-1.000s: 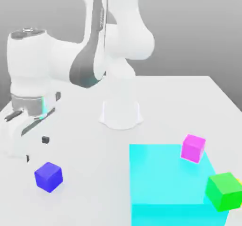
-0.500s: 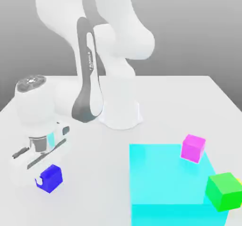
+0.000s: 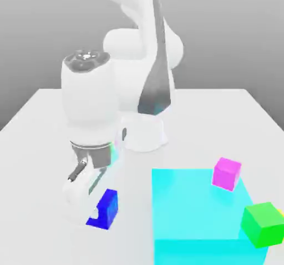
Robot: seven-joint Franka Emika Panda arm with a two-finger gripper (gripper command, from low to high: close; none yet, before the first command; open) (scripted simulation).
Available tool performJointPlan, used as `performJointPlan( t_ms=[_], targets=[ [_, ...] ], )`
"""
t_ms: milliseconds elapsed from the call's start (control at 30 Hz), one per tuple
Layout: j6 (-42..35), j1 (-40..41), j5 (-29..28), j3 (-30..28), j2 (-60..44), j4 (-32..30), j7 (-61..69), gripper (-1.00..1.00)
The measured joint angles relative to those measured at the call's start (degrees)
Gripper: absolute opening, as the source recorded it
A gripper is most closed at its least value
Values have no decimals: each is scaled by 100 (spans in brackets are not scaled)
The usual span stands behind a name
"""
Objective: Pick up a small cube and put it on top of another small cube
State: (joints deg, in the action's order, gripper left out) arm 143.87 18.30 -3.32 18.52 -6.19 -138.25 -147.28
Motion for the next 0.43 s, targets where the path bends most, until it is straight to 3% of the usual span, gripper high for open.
performJointPlan(
  t_ms=[200,300,333,433],
  targets=[
    [-1039,-1263,-51,802,19,1018,-681,-100],
    [-841,-1540,-354,861,-400,1184,-1055,-100],
    [-670,-1599,-464,819,-560,1149,-1143,100],
    [-670,-1599,-464,819,-560,1149,-1143,100]
  ],
)
